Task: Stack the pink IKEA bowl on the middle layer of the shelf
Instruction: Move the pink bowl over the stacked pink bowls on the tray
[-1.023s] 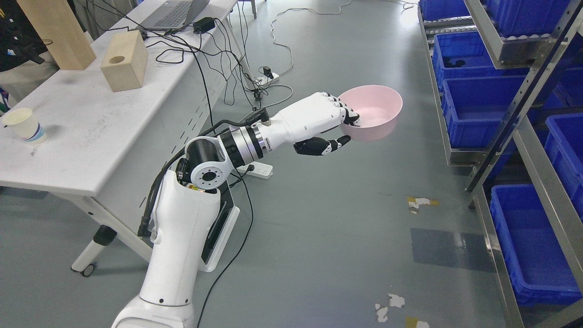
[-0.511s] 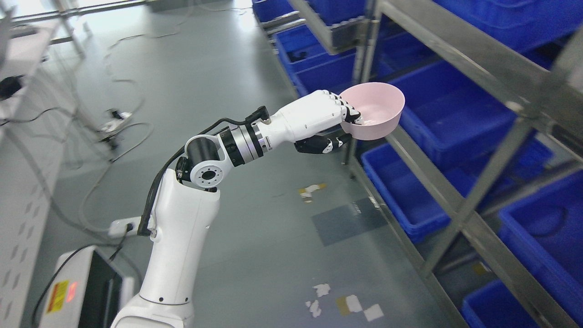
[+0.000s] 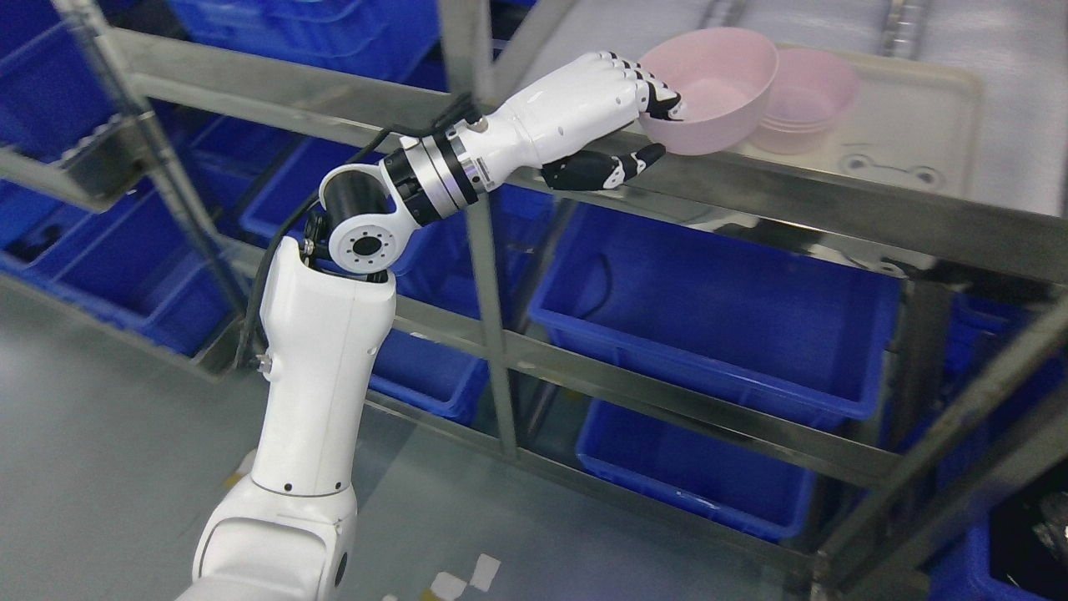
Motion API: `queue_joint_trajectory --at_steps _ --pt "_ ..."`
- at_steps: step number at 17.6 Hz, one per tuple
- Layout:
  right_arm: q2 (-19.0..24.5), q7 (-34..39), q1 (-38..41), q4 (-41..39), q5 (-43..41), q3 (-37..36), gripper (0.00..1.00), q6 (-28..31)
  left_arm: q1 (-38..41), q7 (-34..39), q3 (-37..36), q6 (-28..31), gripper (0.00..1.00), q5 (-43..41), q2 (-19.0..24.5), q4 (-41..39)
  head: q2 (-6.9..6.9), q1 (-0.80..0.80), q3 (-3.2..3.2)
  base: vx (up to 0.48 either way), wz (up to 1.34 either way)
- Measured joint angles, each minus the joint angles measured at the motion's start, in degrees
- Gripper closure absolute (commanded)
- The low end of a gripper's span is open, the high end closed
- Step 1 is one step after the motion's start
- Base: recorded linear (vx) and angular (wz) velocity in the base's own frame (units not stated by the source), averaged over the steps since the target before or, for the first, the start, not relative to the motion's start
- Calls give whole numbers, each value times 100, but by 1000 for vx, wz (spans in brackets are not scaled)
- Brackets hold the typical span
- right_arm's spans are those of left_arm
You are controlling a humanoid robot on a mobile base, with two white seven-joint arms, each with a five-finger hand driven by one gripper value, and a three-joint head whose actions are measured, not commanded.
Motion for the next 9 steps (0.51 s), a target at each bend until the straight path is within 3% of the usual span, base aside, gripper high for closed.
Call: queue_joint_trajectory --at_steps 4,9 --pt "0 6 -4 0 0 0 0 0 -383 -193 167 485 92 -87 270 -20 0 0 0 100 -851" --pt "0 23 -6 0 0 0 0 0 -551 -341 334 661 92 -181 871 10 -1 0 0 111 -231"
